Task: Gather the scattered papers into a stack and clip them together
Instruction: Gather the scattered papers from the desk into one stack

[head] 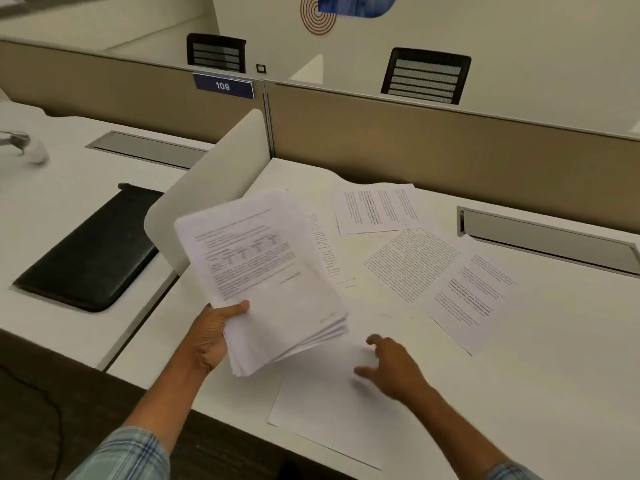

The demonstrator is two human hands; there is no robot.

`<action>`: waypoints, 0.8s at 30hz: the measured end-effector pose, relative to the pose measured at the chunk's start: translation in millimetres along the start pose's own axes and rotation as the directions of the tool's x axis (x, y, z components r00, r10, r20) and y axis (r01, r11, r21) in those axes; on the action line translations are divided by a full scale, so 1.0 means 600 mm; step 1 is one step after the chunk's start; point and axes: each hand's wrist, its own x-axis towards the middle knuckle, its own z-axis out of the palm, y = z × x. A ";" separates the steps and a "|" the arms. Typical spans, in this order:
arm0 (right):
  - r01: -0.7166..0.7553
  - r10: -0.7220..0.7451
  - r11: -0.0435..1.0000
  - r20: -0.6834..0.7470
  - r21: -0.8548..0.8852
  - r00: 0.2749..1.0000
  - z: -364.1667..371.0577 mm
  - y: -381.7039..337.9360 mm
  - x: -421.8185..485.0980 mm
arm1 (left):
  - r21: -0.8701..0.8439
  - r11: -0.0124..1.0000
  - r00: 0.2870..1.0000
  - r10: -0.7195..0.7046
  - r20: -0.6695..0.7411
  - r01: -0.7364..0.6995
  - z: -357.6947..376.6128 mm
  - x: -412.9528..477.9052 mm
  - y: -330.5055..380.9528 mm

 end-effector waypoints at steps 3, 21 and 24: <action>0.061 -0.053 0.951 0.035 -0.304 0.998 0.034 0.001 -0.007 | -0.055 0.998 0.999 -0.017 -0.047 0.014 -0.016 -0.005 -0.002; -0.300 0.299 0.954 -0.108 0.009 0.948 0.039 -0.025 0.015 | -0.066 0.989 0.987 -0.136 -0.081 0.131 -0.016 -0.030 -0.044; -0.332 0.343 0.938 -0.143 0.094 0.928 0.050 -0.035 0.015 | 0.005 0.971 0.971 -0.239 -0.024 0.239 -0.002 -0.045 -0.070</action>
